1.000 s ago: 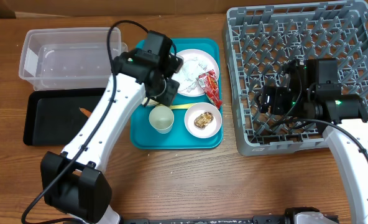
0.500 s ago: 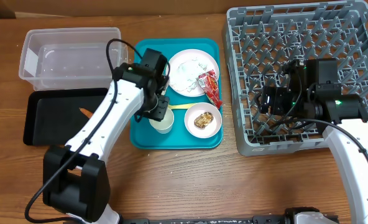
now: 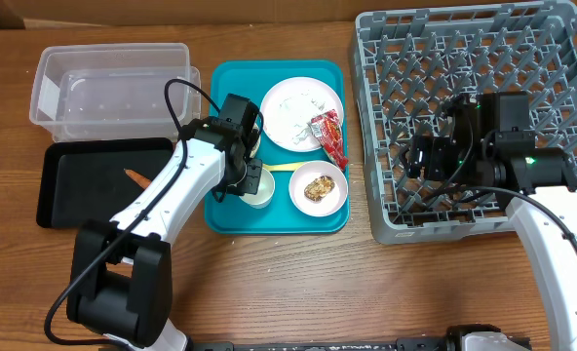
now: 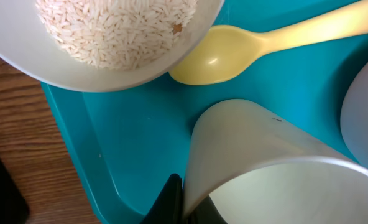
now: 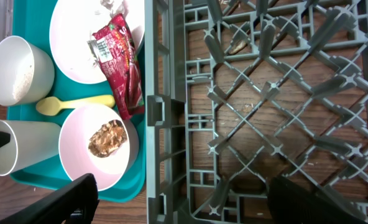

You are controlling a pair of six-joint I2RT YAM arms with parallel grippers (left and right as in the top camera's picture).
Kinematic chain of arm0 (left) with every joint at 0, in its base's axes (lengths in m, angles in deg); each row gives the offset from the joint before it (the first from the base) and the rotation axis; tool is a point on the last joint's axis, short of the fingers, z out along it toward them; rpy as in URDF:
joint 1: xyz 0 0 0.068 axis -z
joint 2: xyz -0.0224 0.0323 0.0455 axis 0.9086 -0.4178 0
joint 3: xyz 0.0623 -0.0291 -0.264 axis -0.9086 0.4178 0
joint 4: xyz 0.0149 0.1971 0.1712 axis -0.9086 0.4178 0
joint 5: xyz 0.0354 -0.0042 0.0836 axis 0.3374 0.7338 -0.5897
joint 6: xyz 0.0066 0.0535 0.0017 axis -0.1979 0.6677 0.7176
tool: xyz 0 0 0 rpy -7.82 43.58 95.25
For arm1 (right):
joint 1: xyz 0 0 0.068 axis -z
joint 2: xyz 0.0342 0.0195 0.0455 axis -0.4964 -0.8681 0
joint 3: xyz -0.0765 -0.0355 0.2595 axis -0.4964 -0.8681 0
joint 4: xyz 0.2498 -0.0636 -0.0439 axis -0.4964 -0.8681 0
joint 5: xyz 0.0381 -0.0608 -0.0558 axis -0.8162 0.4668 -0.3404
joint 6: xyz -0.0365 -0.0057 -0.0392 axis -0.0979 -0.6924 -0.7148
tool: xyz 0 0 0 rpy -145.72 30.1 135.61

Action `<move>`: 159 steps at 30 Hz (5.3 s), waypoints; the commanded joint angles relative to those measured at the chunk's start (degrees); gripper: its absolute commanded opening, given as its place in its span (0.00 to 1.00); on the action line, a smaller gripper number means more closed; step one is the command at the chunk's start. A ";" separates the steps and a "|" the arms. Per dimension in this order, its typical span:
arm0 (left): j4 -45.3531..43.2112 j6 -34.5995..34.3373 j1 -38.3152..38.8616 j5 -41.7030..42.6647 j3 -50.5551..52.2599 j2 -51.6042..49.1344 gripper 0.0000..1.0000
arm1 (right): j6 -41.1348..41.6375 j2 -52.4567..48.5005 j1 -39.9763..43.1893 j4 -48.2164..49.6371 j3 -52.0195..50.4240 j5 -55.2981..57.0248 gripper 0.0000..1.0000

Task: Sort waste into correct bins and load items into the dishwasher
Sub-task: 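Reach the left gripper to the teal tray and grasp the white cup, then lift the cup and hand it to the right gripper, then place the white cup upside down in the dish rack with the right gripper, then grasp the small bowl of food scraps with the left gripper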

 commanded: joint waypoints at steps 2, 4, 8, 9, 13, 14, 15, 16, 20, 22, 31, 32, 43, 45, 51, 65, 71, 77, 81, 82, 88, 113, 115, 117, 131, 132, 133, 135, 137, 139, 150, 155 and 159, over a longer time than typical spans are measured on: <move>1.44 -2.10 -0.96 5.86 -2.03 -0.44 0.04 | 0.22 0.46 0.11 0.59 1.14 -3.65 0.89; 3.30 -0.55 -2.62 12.44 -4.83 -0.33 0.04 | 0.20 0.46 0.11 1.70 1.14 -8.35 0.89; 7.72 7.13 -9.44 37.31 -12.57 -0.33 0.04 | 0.20 0.44 0.09 8.33 1.14 -26.93 0.89; 8.28 8.50 -11.17 43.50 -13.73 -0.33 0.04 | 0.20 0.42 0.07 9.77 1.14 -29.66 0.89; 7.61 10.95 -17.03 64.63 -15.15 -0.33 0.04 | 0.20 0.13 -0.81 16.20 1.11 -39.01 0.89; 7.28 10.95 -18.34 69.64 -15.15 -0.35 0.04 | 0.22 0.13 -1.42 18.01 1.09 -40.72 0.89; 7.13 10.95 -19.30 73.24 -15.15 -0.35 0.04 | 0.22 0.13 -1.97 19.19 1.09 -41.46 0.89; 7.08 10.95 -20.06 76.81 -15.15 -0.35 0.04 | 0.22 0.13 -2.78 20.68 1.09 -42.05 0.89; 6.91 10.93 -21.51 91.56 -15.15 -0.35 0.04 | 1.79 0.04 -7.32 28.52 1.09 -42.18 0.89; 6.88 7.89 -21.40 91.84 -15.21 -0.26 0.04 | 3.08 -0.15 -9.79 33.03 1.09 -42.16 0.89; 9.51 6.56 -18.73 91.93 -15.21 -0.22 0.04 | 6.25 -5.25 -19.15 47.21 1.09 -37.48 0.87; 9.55 6.58 -18.38 91.93 -15.21 -0.22 0.04 | 6.25 -6.08 -19.58 48.28 1.09 -37.48 0.87; 9.73 7.91 -16.55 91.89 -15.19 -0.22 0.04 | 7.56 -9.11 -20.20 56.57 1.09 -38.64 0.79; 9.73 7.91 -16.55 91.78 -15.19 -0.22 0.04 | 7.63 -9.11 -20.20 57.77 1.09 -39.47 0.74; 9.68 7.91 -16.55 91.71 -15.19 -0.22 0.05 | 7.78 -9.14 -20.22 58.60 1.09 -41.86 0.50; 9.68 7.89 -16.59 86.79 -15.19 -0.22 0.51 | 13.92 -7.80 -11.80 58.03 1.09 -43.30 0.35; 8.48 7.87 -16.59 77.07 -15.19 -0.22 0.52 | 14.60 -4.79 -2.80 44.63 1.27 -37.75 0.26; 5.99 7.15 -16.57 60.39 -15.19 -0.22 0.54 | 11.30 0.39 0.04 18.84 5.40 -18.12 0.24; 4.74 4.57 -16.57 46.73 -15.19 -0.24 0.56 | 10.54 1.25 -1.53 -1.64 11.23 0.24 0.24; 4.66 3.69 -16.57 43.39 -15.19 -0.24 0.56 | 10.67 1.22 -2.05 -5.09 11.93 3.50 0.24; 4.44 2.25 -16.55 30.56 -15.19 -0.24 0.56 | 15.17 -0.63 -4.50 -19.63 12.13 17.46 0.24; 4.31 2.27 -16.55 27.67 -15.19 -0.46 0.59 | 16.39 -13.42 -9.77 -20.20 8.96 14.80 0.40; 4.33 2.27 -16.52 27.67 -15.17 -0.46 0.59 | 16.37 -13.42 -9.77 -20.41 8.96 14.80 0.63; 4.33 2.29 -16.39 27.67 -15.15 -0.44 0.59 | 16.37 -13.42 -9.77 -20.46 8.96 14.78 0.71; 4.20 2.95 -8.55 17.86 -15.08 -0.46 0.64 | 16.13 -13.42 -9.75 -22.58 8.96 14.80 0.91; 4.11 2.95 -8.17 17.44 -15.08 -0.44 0.64 | 16.13 -13.42 -9.75 -22.51 8.96 14.80 0.91; 4.02 2.99 -7.56 17.00 -15.08 -0.46 0.65 | 16.11 -13.42 -9.75 -22.36 8.96 14.80 0.91; 3.85 3.39 -6.45 16.00 -15.06 -0.46 0.65 | 16.11 -13.42 -9.75 -22.08 9.07 14.82 0.91; 3.43 5.86 -5.27 15.63 -14.88 -0.46 0.65 | 15.58 -13.40 -9.53 -21.90 9.42 14.84 0.91; 2.36 9.18 -3.78 15.52 -14.23 -0.46 0.64 | 14.99 -13.40 -9.20 -21.77 9.88 14.84 0.92; -15.13 10.47 5.05 11.17 -2.64 -2.47 0.61 | 14.78 -13.40 -8.90 -19.96 10.27 14.82 0.92; -15.43 10.47 6.91 10.16 -2.47 -7.23 0.56 | 14.78 -13.40 -8.90 -19.67 10.27 14.82 0.92; -15.43 10.27 7.04 10.05 -2.64 -7.93 0.51 | 14.80 -13.40 -8.90 -19.02 10.27 14.82 0.92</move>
